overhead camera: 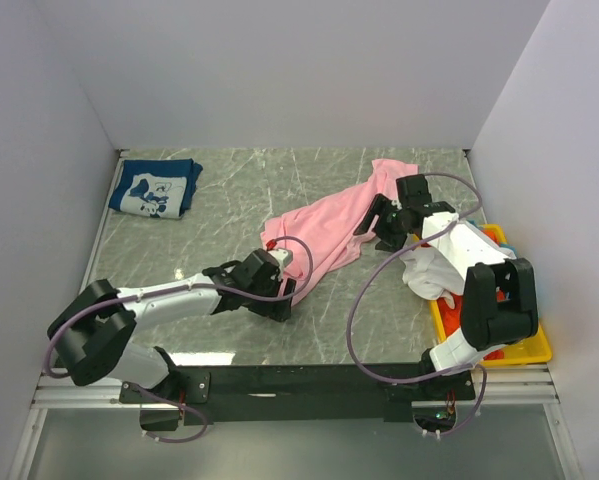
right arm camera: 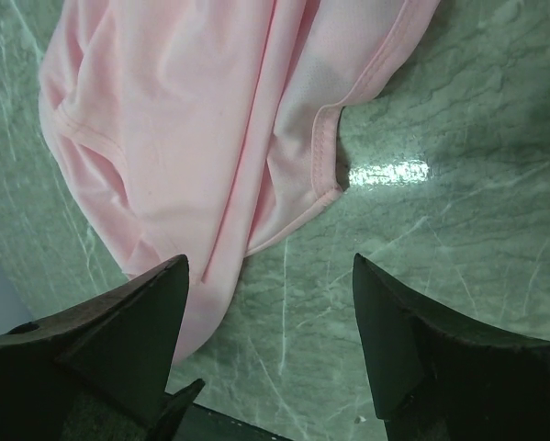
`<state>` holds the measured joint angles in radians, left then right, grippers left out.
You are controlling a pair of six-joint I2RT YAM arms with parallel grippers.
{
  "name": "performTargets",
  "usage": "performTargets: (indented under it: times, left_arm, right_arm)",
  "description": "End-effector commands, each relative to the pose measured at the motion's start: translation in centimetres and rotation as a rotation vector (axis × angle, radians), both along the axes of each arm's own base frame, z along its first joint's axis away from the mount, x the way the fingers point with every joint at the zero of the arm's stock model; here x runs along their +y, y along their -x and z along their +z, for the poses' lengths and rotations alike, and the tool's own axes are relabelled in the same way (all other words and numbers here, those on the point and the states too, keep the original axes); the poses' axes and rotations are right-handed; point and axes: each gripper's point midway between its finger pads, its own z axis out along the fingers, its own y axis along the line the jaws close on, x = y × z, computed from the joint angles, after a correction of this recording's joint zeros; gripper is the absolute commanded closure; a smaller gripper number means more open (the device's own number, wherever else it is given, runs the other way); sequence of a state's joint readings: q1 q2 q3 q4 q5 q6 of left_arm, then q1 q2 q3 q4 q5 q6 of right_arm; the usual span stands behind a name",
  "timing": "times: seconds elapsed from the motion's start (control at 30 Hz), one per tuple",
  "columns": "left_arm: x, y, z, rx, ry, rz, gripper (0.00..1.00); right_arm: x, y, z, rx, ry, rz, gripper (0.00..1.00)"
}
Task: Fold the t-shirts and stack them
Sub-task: Flatten the tshirt out
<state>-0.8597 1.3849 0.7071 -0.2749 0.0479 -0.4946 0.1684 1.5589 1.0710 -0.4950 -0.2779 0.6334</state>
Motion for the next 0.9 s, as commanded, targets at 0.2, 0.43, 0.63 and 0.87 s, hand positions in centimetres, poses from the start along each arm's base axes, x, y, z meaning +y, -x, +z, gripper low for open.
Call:
performTargets:
  times: [0.2,0.43,0.63,0.87]
  left_arm:
    - [-1.0,-1.1,-0.4,-0.024,-0.026,-0.010,0.37]
    - [-2.6,-2.8,4.8,-0.068,0.064,0.045,1.00]
    - [-1.7,-8.8,18.0,-0.164,0.374,0.209,0.99]
    - [0.7,-10.2,17.2,-0.019,0.455,0.239,1.00]
  right_arm:
    - [-0.3,-0.2,1.1,-0.029,-0.023,-0.019,0.22]
    - [-1.4,-0.4,1.0,-0.018,0.011,-0.032,0.22]
    - [-2.8,0.0,0.0,0.014,0.102,-0.021,0.23]
    - [-1.2,0.3,-2.3,0.059,0.142,0.034,0.30]
